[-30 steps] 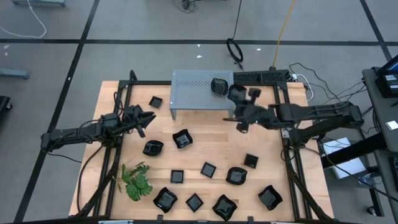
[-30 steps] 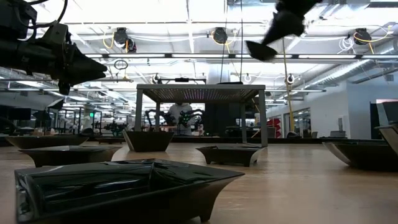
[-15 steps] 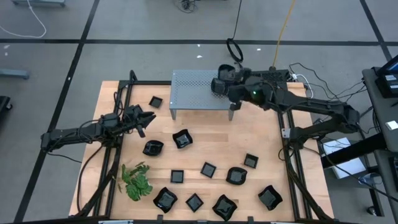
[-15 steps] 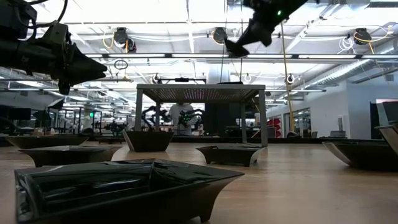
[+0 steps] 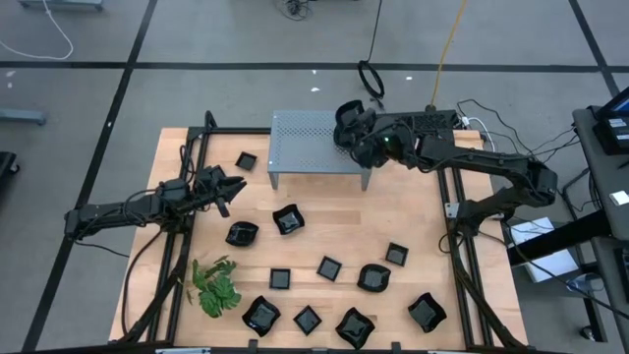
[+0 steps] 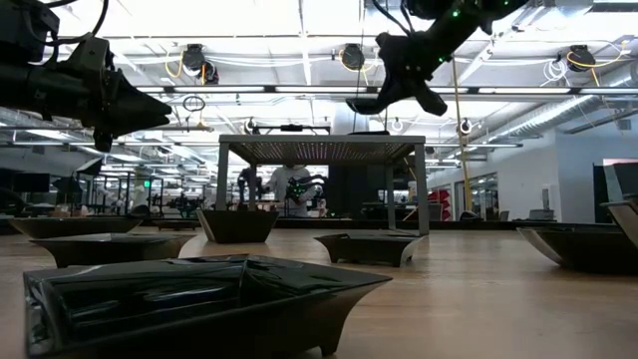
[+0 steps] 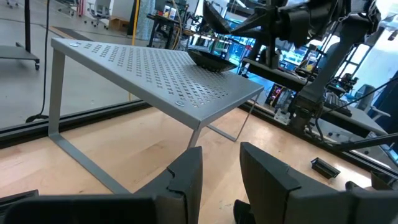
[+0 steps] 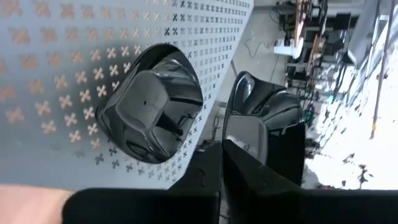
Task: Pick & Place Mini shaped plates
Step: Stack the black leaf shaped plate on top of the black leaf shaped plates on the shelf
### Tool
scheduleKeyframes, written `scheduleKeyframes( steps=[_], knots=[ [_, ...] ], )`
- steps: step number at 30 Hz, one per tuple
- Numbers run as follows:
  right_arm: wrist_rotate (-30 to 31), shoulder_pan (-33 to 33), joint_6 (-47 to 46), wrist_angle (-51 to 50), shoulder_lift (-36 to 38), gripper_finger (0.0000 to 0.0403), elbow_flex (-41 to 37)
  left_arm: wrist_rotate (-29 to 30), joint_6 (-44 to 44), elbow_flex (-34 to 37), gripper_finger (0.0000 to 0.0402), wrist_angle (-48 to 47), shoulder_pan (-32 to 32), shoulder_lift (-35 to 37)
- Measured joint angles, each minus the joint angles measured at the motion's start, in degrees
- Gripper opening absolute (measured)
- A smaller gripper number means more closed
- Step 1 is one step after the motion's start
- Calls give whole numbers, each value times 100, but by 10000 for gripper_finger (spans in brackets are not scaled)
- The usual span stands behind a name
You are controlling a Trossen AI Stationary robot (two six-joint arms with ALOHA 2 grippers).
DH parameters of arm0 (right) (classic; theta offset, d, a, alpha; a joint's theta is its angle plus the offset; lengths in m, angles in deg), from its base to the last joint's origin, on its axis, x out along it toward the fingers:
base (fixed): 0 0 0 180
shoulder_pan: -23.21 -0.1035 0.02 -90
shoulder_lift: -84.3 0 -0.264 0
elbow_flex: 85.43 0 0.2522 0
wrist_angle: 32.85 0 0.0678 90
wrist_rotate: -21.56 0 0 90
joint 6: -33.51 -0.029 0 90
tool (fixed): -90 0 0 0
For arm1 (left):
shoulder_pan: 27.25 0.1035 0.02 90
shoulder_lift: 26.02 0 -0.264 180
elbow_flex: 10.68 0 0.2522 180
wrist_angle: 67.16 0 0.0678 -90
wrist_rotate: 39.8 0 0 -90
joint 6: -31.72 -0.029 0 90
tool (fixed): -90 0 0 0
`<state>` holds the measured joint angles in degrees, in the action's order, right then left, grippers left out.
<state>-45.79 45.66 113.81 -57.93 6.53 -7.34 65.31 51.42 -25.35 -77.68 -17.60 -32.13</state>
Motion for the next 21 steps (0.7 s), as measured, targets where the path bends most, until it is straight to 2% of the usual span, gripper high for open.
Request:
scheduleKeyframes(
  steps=[6,15,21],
  knots=[
    [-21,-128,496,-178,60,0,0,0,2,-2,111,0,2,2],
    [-31,-205,651,-1433,89,0,-2,0,2,-2,111,-1,2,1],
    [-31,-205,778,-1299,90,0,-2,0,2,0,111,0,2,0]
  ],
)
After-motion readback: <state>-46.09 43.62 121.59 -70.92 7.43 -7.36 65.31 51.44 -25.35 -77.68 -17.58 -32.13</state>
